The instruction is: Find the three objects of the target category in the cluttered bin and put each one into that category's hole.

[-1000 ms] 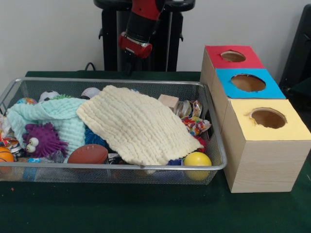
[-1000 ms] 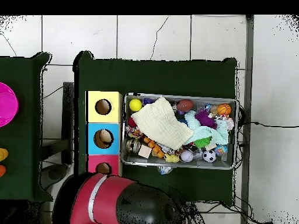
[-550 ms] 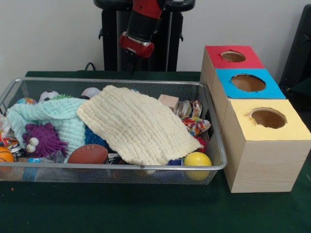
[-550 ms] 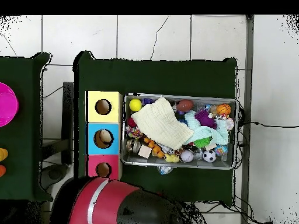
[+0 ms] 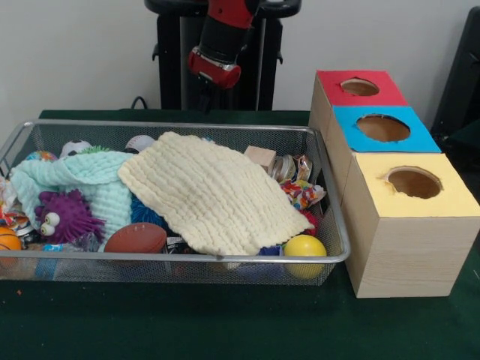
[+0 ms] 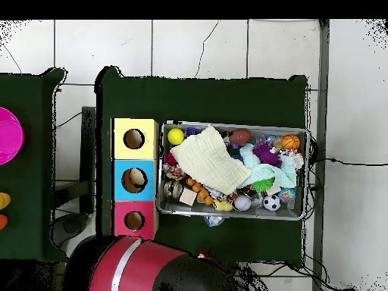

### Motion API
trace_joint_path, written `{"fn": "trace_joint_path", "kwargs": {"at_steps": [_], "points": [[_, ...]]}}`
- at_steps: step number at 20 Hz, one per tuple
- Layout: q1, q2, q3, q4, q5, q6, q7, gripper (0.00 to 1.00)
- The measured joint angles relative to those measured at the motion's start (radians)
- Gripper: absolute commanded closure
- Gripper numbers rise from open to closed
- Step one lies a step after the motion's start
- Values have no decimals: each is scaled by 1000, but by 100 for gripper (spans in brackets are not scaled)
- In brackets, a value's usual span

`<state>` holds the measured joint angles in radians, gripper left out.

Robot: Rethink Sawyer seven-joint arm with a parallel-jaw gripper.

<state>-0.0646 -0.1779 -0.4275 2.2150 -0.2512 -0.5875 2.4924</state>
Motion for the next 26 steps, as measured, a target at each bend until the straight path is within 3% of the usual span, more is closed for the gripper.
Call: {"fn": "trace_joint_path", "kwargs": {"at_steps": [10,26], "points": [[-3,-110,12,35,0,120,0,100],[34,-241,12,92,0,127,0,100]]}}
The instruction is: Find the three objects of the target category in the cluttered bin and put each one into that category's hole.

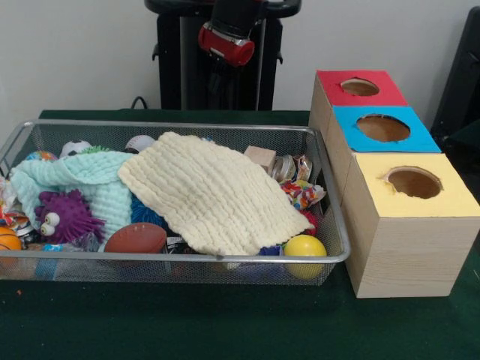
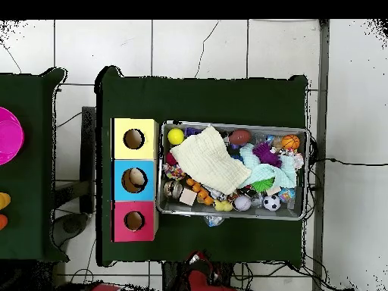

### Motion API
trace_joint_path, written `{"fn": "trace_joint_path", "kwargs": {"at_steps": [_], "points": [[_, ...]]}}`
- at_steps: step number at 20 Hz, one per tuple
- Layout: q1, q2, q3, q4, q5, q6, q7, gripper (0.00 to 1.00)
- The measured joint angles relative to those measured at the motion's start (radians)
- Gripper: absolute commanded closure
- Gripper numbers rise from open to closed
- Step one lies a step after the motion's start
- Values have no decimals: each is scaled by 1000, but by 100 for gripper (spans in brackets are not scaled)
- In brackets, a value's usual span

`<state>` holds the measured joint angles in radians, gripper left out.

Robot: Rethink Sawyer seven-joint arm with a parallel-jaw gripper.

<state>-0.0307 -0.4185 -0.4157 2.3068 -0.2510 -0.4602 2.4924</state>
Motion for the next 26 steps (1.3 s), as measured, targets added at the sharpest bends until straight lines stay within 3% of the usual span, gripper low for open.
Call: {"fn": "trace_joint_path", "kwargs": {"at_steps": [5,10,15,16,26], "points": [[9,-72,0,33,0,42,0,100],[9,-175,-1,50,-1,169,0,100],[9,-194,-1,50,-1,203,0,100],[9,-188,-1,50,-1,203,0,0],[14,-173,-1,46,-1,203,0,0]]}}
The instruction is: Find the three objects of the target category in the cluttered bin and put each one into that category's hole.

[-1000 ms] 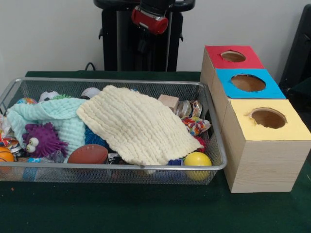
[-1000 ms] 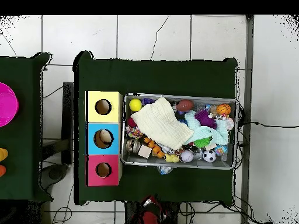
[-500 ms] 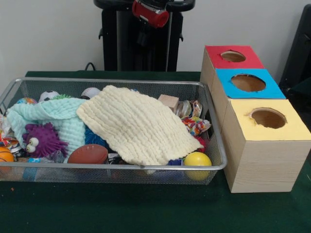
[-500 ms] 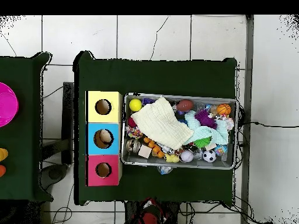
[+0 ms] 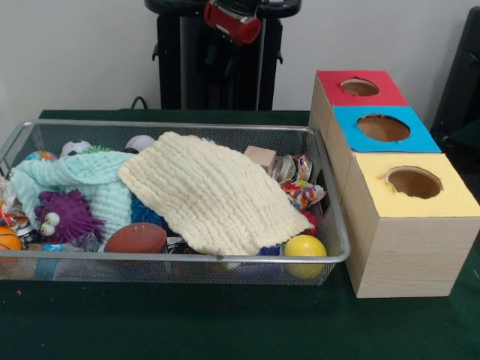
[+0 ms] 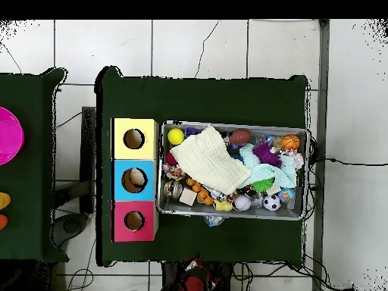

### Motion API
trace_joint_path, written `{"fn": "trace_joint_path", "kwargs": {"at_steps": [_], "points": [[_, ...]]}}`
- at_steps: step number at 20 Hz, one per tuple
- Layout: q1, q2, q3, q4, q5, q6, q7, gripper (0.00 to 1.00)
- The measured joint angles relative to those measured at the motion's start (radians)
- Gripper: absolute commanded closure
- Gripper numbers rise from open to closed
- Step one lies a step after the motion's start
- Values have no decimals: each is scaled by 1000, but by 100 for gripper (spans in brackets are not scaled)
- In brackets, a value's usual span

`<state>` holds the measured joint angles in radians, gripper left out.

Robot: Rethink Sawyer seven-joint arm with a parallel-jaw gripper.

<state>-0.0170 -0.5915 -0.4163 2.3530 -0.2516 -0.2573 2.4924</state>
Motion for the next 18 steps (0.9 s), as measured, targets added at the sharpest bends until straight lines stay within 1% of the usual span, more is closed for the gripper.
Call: {"fn": "trace_joint_path", "kwargs": {"at_steps": [6,12,16,18], "points": [[1,-5,0,-7,0,1,0,0],[-13,-34,18,-39,0,44,0,0],[-31,-32,36,-64,-1,42,0,0],[-30,-12,35,-88,-2,19,0,0]]}}
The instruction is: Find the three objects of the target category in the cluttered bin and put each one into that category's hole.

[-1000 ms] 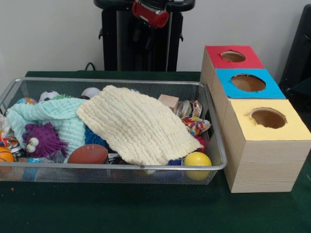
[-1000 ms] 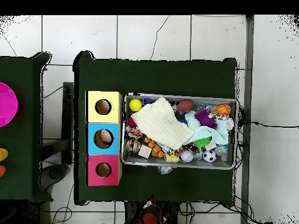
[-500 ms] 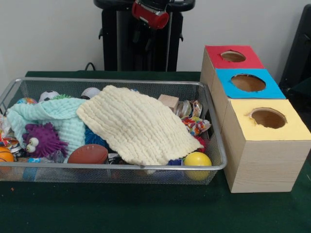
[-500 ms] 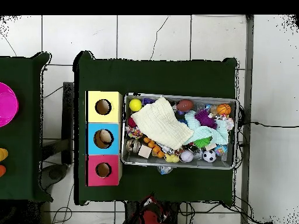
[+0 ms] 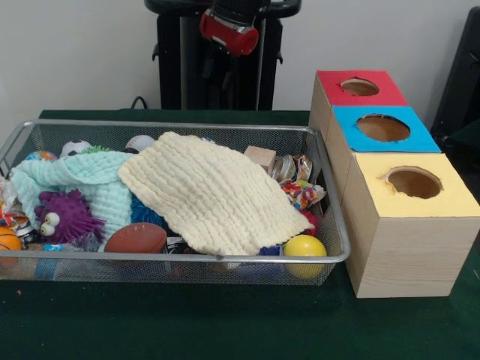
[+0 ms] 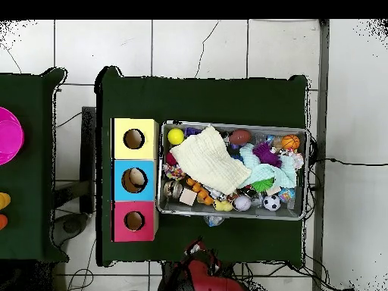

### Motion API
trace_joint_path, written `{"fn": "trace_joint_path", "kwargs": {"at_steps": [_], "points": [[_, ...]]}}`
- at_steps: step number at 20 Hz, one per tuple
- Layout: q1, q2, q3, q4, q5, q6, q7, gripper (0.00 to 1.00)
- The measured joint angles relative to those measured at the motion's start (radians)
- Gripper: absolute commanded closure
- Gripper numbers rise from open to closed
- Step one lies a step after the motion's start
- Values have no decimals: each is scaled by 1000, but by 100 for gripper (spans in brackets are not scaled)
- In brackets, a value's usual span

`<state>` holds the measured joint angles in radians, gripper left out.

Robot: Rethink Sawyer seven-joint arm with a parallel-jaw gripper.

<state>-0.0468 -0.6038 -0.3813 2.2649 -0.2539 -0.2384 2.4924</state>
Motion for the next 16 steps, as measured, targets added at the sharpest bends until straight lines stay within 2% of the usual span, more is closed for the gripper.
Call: {"fn": "trace_joint_path", "kwargs": {"at_steps": [3,5,9,10,14,16], "points": [[18,51,-15,-30,2,-86,0,0],[50,122,-37,-52,19,-229,0,0],[96,218,-67,-65,69,-457,0,0],[115,259,-78,-65,98,-557,0,0],[144,317,-98,-64,147,-694,0,0],[151,322,-105,-63,155,-702,0,0]]}}
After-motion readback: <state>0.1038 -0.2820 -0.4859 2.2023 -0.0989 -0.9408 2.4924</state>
